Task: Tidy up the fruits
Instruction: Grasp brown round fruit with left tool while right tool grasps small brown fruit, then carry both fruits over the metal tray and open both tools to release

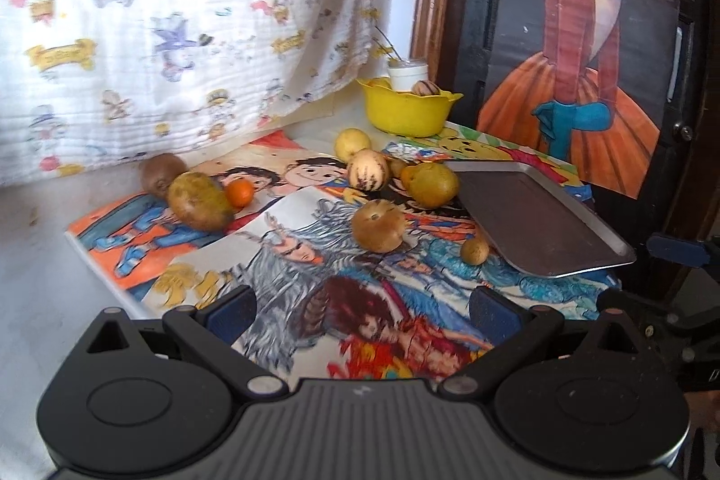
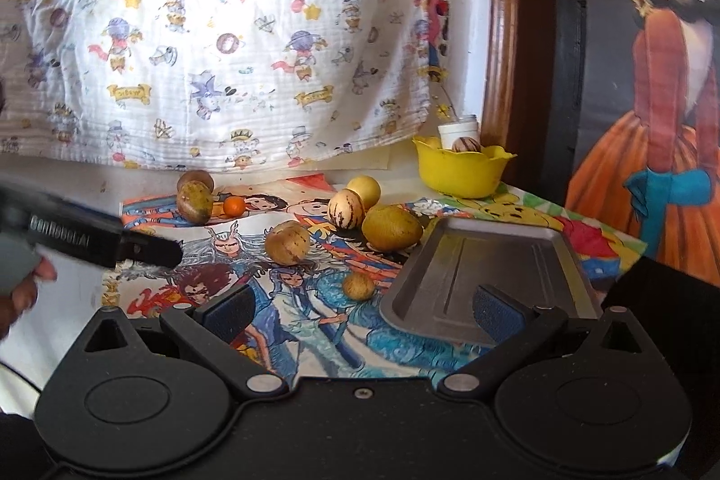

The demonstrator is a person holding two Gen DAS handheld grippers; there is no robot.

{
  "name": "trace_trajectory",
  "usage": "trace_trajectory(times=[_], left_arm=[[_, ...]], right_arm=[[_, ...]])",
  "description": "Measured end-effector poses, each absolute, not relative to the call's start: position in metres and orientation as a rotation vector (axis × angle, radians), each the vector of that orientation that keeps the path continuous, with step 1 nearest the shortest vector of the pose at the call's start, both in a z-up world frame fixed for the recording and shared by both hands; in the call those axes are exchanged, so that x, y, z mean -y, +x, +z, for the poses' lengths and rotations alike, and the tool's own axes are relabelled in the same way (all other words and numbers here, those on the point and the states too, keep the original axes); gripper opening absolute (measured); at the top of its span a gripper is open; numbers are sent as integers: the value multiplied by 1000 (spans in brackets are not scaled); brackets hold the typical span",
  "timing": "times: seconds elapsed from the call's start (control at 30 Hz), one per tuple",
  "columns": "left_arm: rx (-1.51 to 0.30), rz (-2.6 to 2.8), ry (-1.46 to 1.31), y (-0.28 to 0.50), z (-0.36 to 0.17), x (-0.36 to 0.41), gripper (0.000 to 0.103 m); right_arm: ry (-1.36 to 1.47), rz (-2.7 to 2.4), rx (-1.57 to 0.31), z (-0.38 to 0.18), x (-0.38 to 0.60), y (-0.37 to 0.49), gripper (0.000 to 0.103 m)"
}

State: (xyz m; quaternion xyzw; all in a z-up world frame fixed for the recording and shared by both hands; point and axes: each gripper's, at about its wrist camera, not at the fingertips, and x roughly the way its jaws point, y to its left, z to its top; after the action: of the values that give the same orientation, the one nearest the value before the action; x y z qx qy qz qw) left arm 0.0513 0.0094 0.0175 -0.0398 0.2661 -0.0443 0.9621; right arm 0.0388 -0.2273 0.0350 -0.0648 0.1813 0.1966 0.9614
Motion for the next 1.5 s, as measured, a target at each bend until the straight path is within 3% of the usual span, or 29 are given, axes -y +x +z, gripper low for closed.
trace_trajectory(times=[0.5,0.73,0.83,0.93,1.1,1.17,1.5], left_arm=[[-638,-175,45,150,28,3,103],[-714,-180,20,192,9,3,103],[-729,-193,35,202,3,6,103],[-735,-203,48,208,-2,10,101],[-766,-221,43,216,-9,11,89],[-769,-227,46,217,-11,11,84],[-772,-253,74,222,-13,17,60]], right_arm=[[-385,608,-381,35,213,113,102],[-450,665,-434,20,199,145,94],[-449,668,-469,15,196,158,79],[-412,694,-520,10,194,169,74],[-425,714,-548,4,188,178,60],[-430,715,-556,1,187,181,46],[-422,710,-586,-7,183,186,31]])
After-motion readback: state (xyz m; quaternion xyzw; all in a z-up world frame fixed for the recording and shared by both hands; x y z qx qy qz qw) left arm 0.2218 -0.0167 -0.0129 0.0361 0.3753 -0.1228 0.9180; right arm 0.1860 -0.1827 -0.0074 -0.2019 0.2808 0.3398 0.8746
